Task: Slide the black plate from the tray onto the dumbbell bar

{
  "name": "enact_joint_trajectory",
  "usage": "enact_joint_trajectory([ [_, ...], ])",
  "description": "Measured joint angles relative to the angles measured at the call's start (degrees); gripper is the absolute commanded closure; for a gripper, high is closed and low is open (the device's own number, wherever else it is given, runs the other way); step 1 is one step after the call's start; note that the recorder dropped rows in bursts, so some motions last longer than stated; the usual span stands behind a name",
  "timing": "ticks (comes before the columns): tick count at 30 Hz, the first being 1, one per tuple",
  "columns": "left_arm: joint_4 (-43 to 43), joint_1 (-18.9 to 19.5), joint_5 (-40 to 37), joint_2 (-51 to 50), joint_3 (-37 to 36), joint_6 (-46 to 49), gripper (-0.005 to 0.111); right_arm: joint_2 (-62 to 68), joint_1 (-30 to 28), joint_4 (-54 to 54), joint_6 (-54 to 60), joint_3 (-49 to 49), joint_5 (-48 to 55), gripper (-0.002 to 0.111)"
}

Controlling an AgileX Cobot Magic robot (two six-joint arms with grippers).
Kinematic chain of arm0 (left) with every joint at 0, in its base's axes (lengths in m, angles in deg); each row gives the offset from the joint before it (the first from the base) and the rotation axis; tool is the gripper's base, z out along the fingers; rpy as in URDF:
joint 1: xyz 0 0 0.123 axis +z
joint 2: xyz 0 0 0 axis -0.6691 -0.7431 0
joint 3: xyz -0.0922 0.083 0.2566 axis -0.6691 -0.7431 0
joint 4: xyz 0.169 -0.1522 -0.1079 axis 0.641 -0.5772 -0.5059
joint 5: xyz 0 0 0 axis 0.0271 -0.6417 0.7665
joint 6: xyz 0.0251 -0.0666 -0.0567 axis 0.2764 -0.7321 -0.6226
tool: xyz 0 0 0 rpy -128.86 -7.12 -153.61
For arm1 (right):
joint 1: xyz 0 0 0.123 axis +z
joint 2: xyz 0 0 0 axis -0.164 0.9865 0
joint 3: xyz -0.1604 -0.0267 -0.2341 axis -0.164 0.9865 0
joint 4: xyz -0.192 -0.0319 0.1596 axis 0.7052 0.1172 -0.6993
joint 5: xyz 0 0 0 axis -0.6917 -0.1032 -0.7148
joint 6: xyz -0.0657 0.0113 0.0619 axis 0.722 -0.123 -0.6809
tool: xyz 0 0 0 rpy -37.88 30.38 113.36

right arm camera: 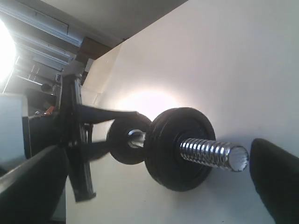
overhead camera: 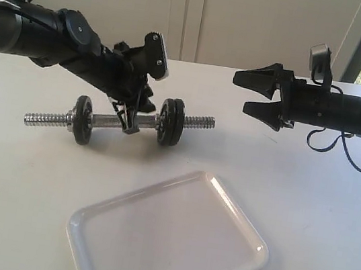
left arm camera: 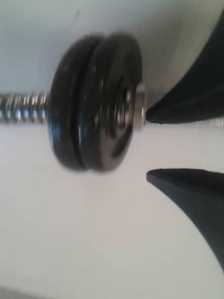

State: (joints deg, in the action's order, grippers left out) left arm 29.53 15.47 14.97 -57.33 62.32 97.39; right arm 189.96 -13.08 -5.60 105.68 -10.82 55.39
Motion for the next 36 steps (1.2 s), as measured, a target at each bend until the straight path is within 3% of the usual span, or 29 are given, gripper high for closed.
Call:
enact_joint_trajectory([
  [2, -0.1, 0.0, 10.5, -0.2, 0.0, -0.3, 0.102, 0.0, 0.0, 0.0, 0.0, 0.0, 0.0, 0.003],
  [5, 1.0, 1.0, 18.1, -1.7, 2.0, -0.5, 0.107, 0.0, 0.0, 0.0, 0.0, 0.0, 0.0, 0.003],
  [11, 1.8, 4.5, 9.2, -9.5, 9.3, -0.9, 0.107, 0.0, 0.0, -0.1, 0.0, 0.0, 0.0, 0.003],
  [18, 3.8, 5.1, 0.6, -14.4, 14.2, -0.9, 0.107, 0.0, 0.0, -0.6, 0.0, 0.0, 0.0, 0.004],
  [33, 4.6, 5.1, -3.5, -14.6, 15.1, -1.2, 0.107, 0.0, 0.0, -1.3, 0.0, 0.0, 0.0, 0.005],
  [36, 4.6, 5.1, -3.5, -14.5, 15.1, -1.2, 0.107, -0.1, 0.0, -1.3, 0.0, 0.0, 0.0, 0.019],
])
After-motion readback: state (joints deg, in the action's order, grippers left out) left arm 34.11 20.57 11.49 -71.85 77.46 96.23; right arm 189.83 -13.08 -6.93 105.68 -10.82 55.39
